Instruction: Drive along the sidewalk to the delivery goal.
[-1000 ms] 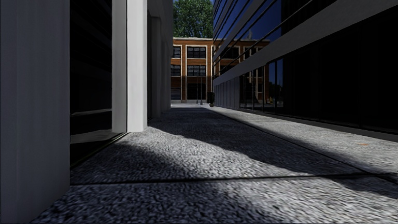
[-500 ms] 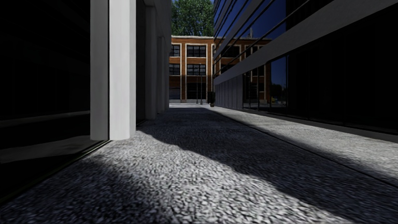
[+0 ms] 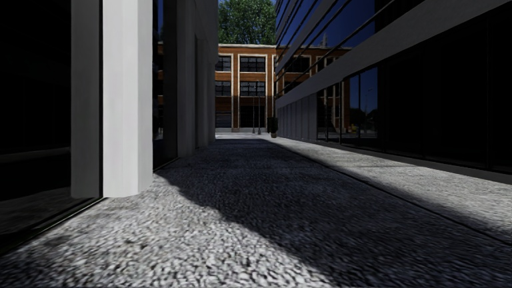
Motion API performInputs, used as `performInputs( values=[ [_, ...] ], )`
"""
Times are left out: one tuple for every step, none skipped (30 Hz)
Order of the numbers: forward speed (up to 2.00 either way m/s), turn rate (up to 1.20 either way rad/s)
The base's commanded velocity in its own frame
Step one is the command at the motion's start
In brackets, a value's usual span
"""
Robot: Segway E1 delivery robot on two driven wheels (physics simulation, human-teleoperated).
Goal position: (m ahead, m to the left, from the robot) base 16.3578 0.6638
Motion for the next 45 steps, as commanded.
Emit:
performInputs(
  values=[
    [1.97,0.00],
    [1.97,0.00],
    [2.00,0.00],
    [2.00,0.00],
    [2.00,0.00],
    [2.00,0.00],
    [2.00,0.00],
    [2.00,0.00],
    [2.00,0.00],
    [2.00,0.00],
    [2.00,0.00],
    [2.00,0.00],
    [2.00,0.00],
    [2.00,0.00],
    [2.00,0.00],
    [2.00,0.00],
    [2.00,0.00],
    [2.00,0.00],
    [2.00,0.00],
    [2.00,0.00],
    [2.00,0.00],
    [2.00,0.00],
    [2.00,0.00],
    [2.00,0.00],
    [2.00,0.00],
    [2.00,0.00],
    [2.00,0.00],
    [2.00,0.00],
    [2.00,0.00],
    [2.00,0.00],
    [2.00,0.00],
    [2.00,0.00],
    [2.00,0.00],
    [2.00,0.00],
    [2.00,0.00],
    [2.00,0.00],
    [2.00,0.00],
    [2.00,0.00],
    [2.00,0.00],
    [2.00,0.00],
    [2.00,0.00],
    [2.00,0.00],
    [2.00,0.00],
    [2.00,0.00],
    [2.00,0.00]
  ],
)
